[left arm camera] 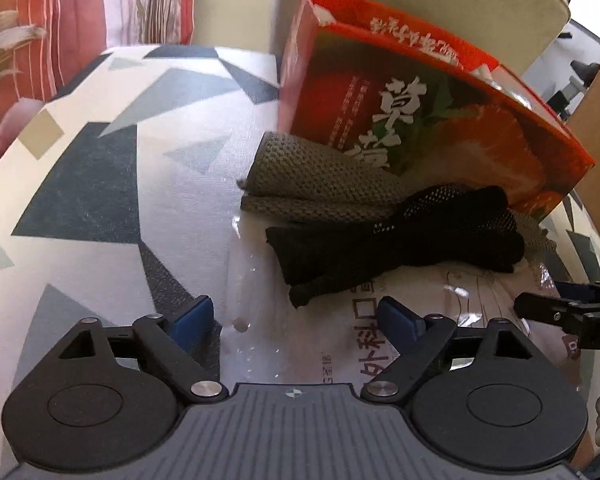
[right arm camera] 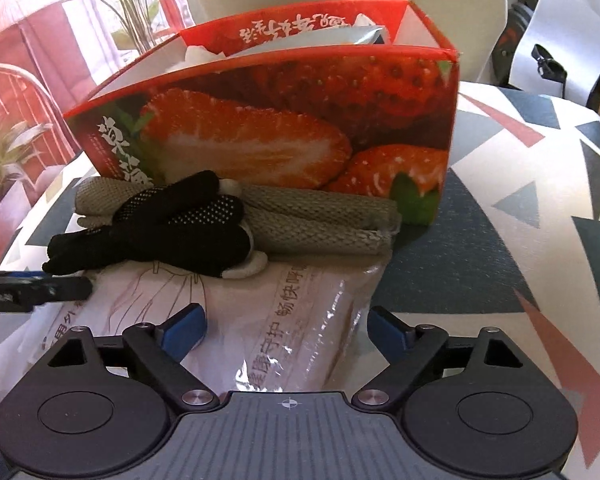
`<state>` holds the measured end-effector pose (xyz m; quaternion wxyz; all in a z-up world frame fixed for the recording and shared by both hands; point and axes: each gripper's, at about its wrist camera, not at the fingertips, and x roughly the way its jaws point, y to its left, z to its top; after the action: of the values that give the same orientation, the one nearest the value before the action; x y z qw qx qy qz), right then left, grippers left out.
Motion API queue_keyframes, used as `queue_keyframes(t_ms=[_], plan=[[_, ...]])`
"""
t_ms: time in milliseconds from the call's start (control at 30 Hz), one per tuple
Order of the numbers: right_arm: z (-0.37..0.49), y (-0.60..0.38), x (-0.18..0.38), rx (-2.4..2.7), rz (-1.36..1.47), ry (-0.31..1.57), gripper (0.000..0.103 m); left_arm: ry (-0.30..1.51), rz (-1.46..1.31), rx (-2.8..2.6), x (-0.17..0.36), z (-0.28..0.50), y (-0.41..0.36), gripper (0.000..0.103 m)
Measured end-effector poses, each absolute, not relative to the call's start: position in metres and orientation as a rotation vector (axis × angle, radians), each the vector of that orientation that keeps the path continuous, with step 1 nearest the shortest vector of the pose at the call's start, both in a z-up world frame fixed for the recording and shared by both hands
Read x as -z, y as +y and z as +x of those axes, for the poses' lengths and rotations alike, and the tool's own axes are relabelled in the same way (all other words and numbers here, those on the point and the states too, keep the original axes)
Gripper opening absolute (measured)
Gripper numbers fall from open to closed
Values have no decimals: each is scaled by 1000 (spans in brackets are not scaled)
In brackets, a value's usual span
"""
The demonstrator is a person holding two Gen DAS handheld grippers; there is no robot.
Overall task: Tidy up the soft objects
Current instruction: 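Lower both grippers onto the white surgical mask bag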
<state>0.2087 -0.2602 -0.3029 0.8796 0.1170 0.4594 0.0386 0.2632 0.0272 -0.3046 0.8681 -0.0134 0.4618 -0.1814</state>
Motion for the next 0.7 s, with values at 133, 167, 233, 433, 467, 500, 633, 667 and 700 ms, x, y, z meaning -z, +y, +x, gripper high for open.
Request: queue_keyframes(t_ms=[133,167,233,433,467,500,633,667,700], plan=[[210,-259,304,-95,270,980,87,982,-68,428,304,256,27,85],[209,-259,304,-102,281,989,87,988,-69,442,304,252,25,85],[207,-258,304,-106,294,1002,87,995,-70,465,304,246,23,85],[199,-259,300,-117,324,1050,87,1041,-126,515,301,232,25,84],[198,-258,298,-120,323,1061,87,1053,-136,522,300,232,26,83],[196,-257,296,-126,321,1072,87,1063,-145,528,299,230,28,83],[188,-260,291,-153,333,1112,88,1101,-165,565,297,221,34,82],[187,-263,291,-157,343,1120,87,1105,-160,572,296,219,36,82],[186,-266,290,-159,354,1125,87,1106,-152,575,296,218,39,82]])
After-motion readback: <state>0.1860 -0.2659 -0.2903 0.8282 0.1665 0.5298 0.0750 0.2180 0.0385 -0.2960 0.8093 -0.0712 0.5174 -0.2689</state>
